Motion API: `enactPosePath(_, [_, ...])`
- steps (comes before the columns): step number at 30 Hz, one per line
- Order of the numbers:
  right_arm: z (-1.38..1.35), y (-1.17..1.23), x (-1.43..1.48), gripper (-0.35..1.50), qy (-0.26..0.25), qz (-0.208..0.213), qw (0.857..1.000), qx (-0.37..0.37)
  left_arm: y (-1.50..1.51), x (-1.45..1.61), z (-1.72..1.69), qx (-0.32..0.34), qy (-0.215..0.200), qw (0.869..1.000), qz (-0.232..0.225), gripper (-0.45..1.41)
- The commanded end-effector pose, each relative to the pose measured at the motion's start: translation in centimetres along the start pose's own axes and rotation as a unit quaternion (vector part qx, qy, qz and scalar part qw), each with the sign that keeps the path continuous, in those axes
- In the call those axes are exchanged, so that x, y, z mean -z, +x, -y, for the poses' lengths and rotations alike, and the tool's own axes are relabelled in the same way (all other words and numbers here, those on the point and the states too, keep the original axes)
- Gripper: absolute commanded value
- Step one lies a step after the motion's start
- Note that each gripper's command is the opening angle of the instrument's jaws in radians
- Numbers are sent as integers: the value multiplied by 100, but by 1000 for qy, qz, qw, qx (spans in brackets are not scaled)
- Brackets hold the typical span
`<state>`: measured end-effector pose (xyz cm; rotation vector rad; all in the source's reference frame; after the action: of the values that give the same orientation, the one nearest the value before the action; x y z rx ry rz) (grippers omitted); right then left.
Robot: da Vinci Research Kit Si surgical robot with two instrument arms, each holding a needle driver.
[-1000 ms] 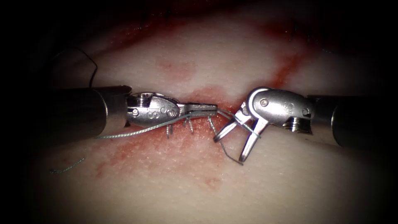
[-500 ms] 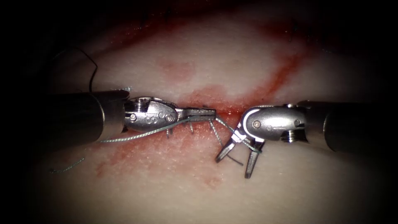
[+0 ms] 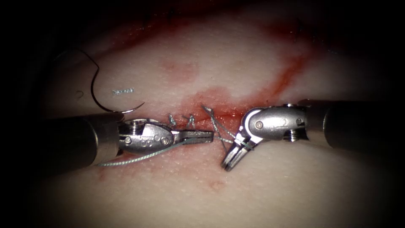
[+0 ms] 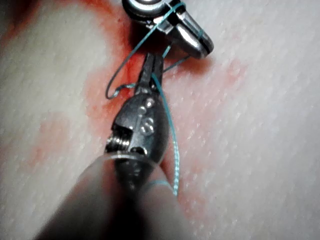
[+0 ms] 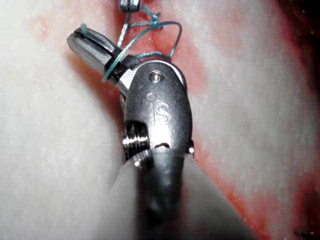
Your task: Wound Closure
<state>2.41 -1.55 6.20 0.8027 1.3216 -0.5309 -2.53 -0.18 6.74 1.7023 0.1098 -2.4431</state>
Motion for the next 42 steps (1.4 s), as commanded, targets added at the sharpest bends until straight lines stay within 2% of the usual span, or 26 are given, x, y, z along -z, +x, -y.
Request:
enactPosePath(1, [-9,0,-2,-35,-2,-4,1000,-8,-5,-8,-7,0,-1,1000,5,-45])
enactPosePath(5, [-19,12,14,-35,-23,-31,999,-30,-3,-10,-46,-3,-12,1000,26,-45])
enactPosePath(10, [-31,14,23,-35,-37,-34,998,-38,10,-21,-80,1,-21,999,30,-45])
enactPosePath(15, [-53,-2,34,-35,-58,-26,997,-45,55,-30,-124,7,-44,999,13,-45])
enactPosePath(21, [-63,-19,32,-35,-65,-17,997,-48,93,-29,-160,19,-63,998,-1,-45])
enactPosePath(26, [-78,-29,32,-35,-76,-4,996,-51,127,-26,-204,27,-108,994,-6,-45])
enactPosePath(30, [-89,-38,33,-35,-79,11,995,-52,133,-26,-221,24,-133,991,-2,-45])
enactPosePath(35, [-107,-63,37,-35,-93,49,993,-54,114,-41,-254,43,-155,987,6,-45])
enactPosePath(42, [-117,-69,56,-35,-133,60,988,-60,114,-53,-275,48,-167,985,5,-45])
